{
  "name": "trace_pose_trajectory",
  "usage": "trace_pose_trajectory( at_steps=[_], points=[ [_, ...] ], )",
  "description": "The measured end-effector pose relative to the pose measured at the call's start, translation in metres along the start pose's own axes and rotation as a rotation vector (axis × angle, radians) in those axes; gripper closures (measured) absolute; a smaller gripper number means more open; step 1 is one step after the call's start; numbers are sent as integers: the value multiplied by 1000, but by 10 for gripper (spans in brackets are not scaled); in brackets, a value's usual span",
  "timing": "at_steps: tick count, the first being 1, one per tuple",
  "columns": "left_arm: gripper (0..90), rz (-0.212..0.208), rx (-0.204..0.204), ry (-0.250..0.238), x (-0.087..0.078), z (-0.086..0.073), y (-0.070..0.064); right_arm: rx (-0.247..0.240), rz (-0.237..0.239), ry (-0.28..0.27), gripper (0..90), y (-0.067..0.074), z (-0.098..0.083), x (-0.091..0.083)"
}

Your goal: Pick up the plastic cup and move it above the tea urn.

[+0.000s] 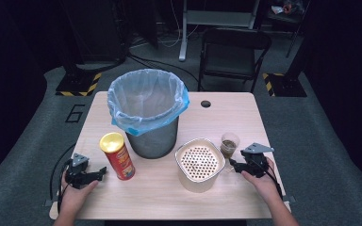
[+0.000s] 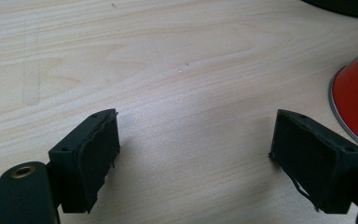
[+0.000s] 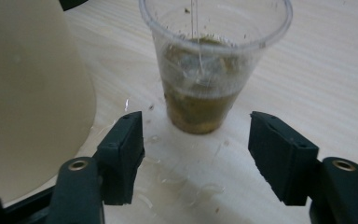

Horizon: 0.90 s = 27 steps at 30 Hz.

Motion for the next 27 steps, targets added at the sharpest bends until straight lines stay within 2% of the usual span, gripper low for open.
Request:
trace_pose_trajectory(
  at_steps=[1,7,11,17,18,23,25,27],
  points=[
    [150,0,1,0,0,0,0,-14,-4,-4,330,0,3,2],
    [150,0,1,0,0,0,0,28,29,-10,300,-6,17,15],
    [150,0,0,0,0,0,0,30,48,-10,297,-7,24,23],
    [150,-4,6,7,-1,0,0,0,46,-20,294,-4,34,32],
    [150,1,6,-3,0,0,0,-13,50,-22,294,-5,36,35],
    [150,1,6,-4,0,0,0,6,61,-28,290,-6,37,39],
    [150,1,6,-4,0,0,0,-15,59,-36,278,-5,39,41],
    [150,1,6,-4,0,0,0,-14,56,-35,264,-4,40,43]
  ],
)
Point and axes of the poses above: each handheld gripper's, and its own axes: x roughly forward along the jaws, z roughly out of its top, y roughly to its left, the point moved 2 cm from there along x, roughly forward along the jaws, and after that the axes turned 12 degrees about x, right-handed, at the moved point
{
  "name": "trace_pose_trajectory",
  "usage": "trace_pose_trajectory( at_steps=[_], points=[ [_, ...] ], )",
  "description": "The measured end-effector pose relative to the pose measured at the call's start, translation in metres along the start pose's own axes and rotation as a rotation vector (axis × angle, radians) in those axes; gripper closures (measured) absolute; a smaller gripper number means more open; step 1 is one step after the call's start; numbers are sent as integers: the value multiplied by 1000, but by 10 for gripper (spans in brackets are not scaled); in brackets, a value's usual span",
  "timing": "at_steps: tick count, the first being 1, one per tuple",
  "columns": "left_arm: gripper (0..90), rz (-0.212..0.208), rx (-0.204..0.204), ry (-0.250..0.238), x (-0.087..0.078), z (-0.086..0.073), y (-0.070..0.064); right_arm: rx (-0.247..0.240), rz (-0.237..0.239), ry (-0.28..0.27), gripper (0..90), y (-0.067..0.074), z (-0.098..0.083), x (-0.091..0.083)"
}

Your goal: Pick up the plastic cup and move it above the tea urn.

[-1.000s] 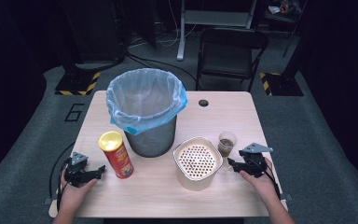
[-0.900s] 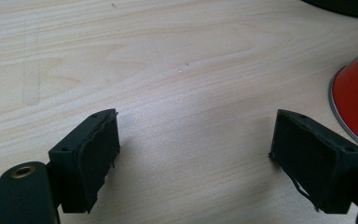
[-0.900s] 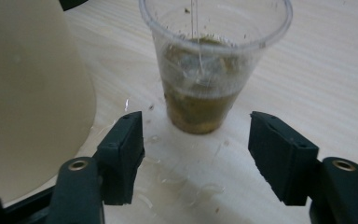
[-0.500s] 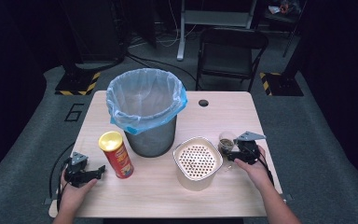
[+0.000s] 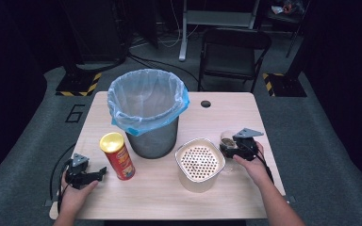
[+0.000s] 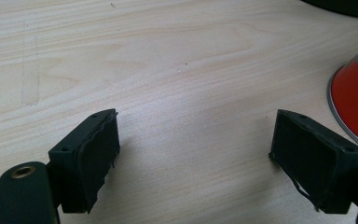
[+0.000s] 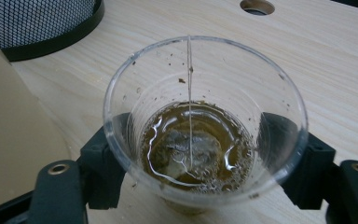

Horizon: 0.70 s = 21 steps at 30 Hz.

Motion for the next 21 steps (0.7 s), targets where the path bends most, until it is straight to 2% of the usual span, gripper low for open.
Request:
trace_pose_trajectory(
  at_steps=[7,10,13,14,17,21],
  points=[
    [150,0,0,0,0,0,0,1,9,-12,271,1,5,7],
    [150,0,0,0,0,0,0,3,16,0,280,0,5,6],
    [150,0,0,0,0,0,0,1,10,1,285,2,5,6],
    [150,0,0,0,0,0,0,-6,-4,-4,293,3,5,4],
    [150,0,0,0,0,0,0,-26,-10,-5,302,4,5,2],
    [150,0,0,0,0,0,0,-24,-12,-1,315,4,5,1]
  ],
)
Point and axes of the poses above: each handheld gripper's, and its own axes: x roughly forward along the jaws, z roughly out of its top, y roughly to its left, the point moved 2 cm from there along x, roughly forward along the jaws, and after that the axes turned 12 degrees about x, right-handed, at the moved point
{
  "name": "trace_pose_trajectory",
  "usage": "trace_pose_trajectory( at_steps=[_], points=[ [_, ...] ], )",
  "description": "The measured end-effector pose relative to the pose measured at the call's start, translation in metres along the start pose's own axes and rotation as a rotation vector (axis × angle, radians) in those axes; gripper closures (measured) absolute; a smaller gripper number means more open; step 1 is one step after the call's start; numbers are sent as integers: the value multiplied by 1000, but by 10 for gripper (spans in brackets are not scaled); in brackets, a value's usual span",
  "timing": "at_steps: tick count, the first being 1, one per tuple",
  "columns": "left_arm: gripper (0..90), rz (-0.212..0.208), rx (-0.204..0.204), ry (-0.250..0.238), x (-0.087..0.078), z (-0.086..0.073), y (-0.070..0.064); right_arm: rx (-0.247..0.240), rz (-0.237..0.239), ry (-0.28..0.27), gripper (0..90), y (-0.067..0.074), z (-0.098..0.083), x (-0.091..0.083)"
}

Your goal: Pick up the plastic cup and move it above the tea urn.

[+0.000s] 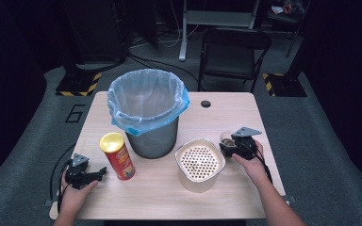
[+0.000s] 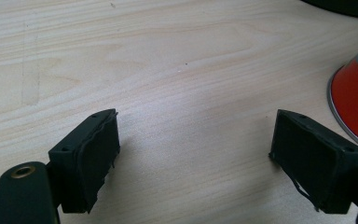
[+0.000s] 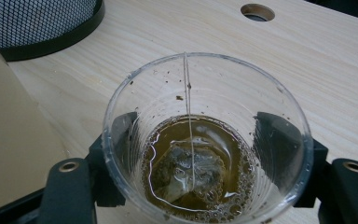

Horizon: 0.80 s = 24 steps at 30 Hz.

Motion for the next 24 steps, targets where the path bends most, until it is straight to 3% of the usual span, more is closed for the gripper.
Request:
trace_pose_trajectory(
  at_steps=[13,18,21,24],
  points=[
    [150,-1,0,0,0,0,0,-9,27,-9,334,-3,-1,1],
    [151,-1,0,0,0,0,0,17,44,-1,342,-4,0,0],
    [151,-1,-1,0,0,0,0,14,49,4,345,-5,0,-1],
    [151,-1,0,1,0,0,0,-23,34,23,349,-4,5,-6]
  ],
)
Point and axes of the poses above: each handheld gripper's, and its own axes: x roughly forward along the jaws, z roughly out of its top, y roughly to its left, the point moved 2 cm from there along x, roughly forward along the jaws, and after that the axes turned 12 degrees about x, right-handed, at the moved point
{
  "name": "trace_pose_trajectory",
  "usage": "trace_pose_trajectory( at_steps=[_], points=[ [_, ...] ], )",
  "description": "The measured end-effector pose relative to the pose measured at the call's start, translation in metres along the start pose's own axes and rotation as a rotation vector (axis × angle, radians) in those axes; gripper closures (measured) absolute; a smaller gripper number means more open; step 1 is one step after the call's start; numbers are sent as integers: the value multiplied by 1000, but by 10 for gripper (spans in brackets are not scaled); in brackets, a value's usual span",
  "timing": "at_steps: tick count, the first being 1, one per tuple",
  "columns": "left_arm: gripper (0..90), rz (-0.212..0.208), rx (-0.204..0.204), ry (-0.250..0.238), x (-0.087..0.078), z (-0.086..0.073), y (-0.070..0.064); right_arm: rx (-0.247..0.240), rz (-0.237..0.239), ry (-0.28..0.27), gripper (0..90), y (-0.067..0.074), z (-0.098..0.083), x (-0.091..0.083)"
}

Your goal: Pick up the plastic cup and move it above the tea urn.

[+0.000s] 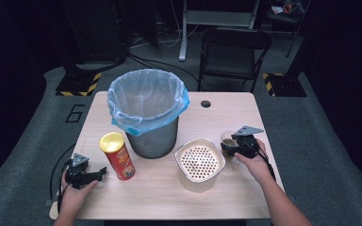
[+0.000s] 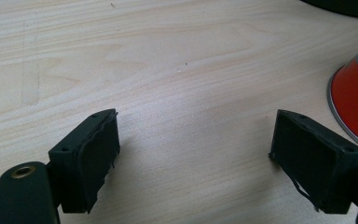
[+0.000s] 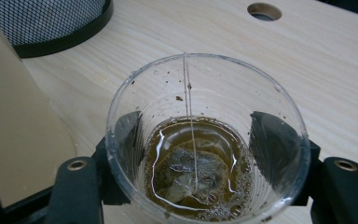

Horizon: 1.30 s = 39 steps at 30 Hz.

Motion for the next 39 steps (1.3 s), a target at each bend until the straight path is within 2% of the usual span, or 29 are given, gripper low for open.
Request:
trace_pose_trajectory(
  at_steps=[8,10,11,12,14,17,18,19,22,26,30,39],
  points=[
    [150,0,1,0,0,0,0,-21,20,-32,352,4,21,-13],
    [150,0,0,0,0,0,0,-30,25,-38,352,6,30,-17],
    [150,0,1,0,0,0,0,-43,30,-48,352,6,39,-20],
    [151,0,1,0,0,0,0,-43,30,-48,352,6,39,-20],
    [150,0,0,0,0,0,0,-54,38,-61,351,9,54,-27],
    [151,0,1,0,0,0,0,-62,47,-64,352,11,64,-31],
    [151,0,0,0,0,0,0,-78,58,-69,351,13,73,-34],
    [150,0,0,0,0,0,0,-78,58,-69,351,13,73,-34],
    [150,0,1,0,0,0,0,-99,72,-77,351,17,90,-36],
    [151,0,1,0,0,0,0,-92,77,-73,351,17,101,-31],
    [151,0,1,0,0,0,0,-87,94,-79,351,15,105,-25],
    [151,0,0,0,0,0,0,-131,120,-70,351,16,98,-10]
  ],
)
Point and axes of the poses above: each handheld gripper's, and its own axes: x roughly forward along the jaws, z roughly out of its top, y roughly to its left, the point moved 2 cm from there along x, roughly forward along the jaws, and after that the axes turned 12 degrees about x, right-handed, at the moved point
